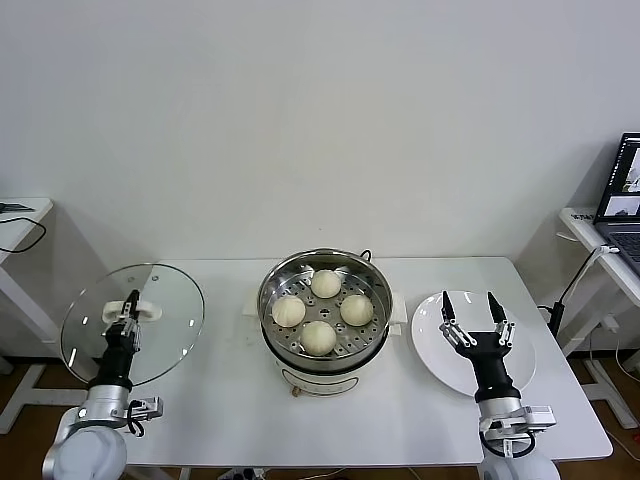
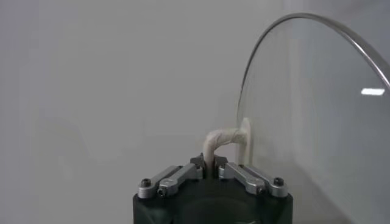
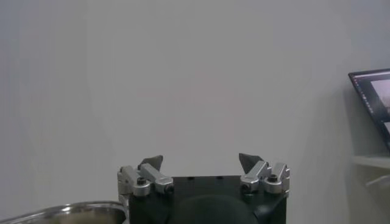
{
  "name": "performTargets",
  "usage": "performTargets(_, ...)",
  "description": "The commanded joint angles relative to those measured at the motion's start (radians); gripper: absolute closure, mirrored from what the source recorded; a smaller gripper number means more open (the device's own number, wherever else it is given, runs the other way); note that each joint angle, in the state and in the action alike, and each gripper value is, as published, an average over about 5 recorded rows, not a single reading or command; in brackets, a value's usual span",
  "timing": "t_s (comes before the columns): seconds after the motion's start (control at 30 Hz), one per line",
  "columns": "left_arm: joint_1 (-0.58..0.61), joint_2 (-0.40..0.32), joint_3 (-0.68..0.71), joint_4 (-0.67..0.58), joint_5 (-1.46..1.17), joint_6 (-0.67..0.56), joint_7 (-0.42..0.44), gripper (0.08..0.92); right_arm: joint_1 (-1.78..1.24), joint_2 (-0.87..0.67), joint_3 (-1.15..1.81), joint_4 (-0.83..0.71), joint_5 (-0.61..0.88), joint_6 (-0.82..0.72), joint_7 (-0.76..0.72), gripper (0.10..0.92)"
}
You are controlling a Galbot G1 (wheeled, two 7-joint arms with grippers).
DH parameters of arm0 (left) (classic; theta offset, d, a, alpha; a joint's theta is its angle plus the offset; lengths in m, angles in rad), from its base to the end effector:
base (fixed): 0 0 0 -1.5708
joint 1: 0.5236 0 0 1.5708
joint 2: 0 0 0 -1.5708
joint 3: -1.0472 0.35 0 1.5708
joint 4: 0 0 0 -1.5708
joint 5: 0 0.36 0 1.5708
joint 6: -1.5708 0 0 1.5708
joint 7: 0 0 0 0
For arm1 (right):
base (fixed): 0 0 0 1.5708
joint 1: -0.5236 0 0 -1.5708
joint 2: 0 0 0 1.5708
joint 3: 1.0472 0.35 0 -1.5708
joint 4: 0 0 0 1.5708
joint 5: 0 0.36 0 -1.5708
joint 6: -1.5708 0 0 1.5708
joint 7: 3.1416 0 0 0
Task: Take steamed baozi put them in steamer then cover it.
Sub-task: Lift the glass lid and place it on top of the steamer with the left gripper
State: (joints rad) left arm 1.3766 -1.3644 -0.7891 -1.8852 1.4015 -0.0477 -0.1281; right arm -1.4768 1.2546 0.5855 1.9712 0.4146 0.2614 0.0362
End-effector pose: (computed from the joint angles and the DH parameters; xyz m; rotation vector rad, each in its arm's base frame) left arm 0.2430 0.1368 -0.3105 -0.3111 2.0636 2.3253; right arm 0.2205 -0.0847 -0.3132 -0.0234 2.9112 0.1645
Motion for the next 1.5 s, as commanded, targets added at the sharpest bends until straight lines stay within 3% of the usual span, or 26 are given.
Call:
performTargets(0.03, 0.097, 0.098, 0.172, -0.443, -0.116, 0.336, 0.225, 0.807, 0.022, -0.011, 0.017, -0.043, 0.039, -0.02, -0.004, 0.203)
performTargets(0.43, -0.045, 0.215, 0.504, -0.448, -0.004, 0.506, 0.39, 0.807, 0.028, -0.009, 0.078, -0.114, 0.064, -0.007, -0.014, 0.203)
performTargets(0.6, -0.126, 0.221, 0.64, -0.393, 0.064, 0.56, 0.431, 0.807, 0.024, 0.01, 0.081, -0.117, 0.051, 0.004, -0.014, 0.203)
performTargets(1.03, -0.332, 0.079, 0.895, -0.194, 0.179, 0.695, 0.494, 0.807, 0.021, 0.033, 0.085, -0.122, 0.035, 0.016, -0.014, 0.203)
performTargets(1.5, -0.401, -0.078, 0.919, -0.022, 0.287, 0.697, 0.505, 0.807, 0.026, 0.055, 0.085, -0.136, 0.014, 0.025, -0.013, 0.203)
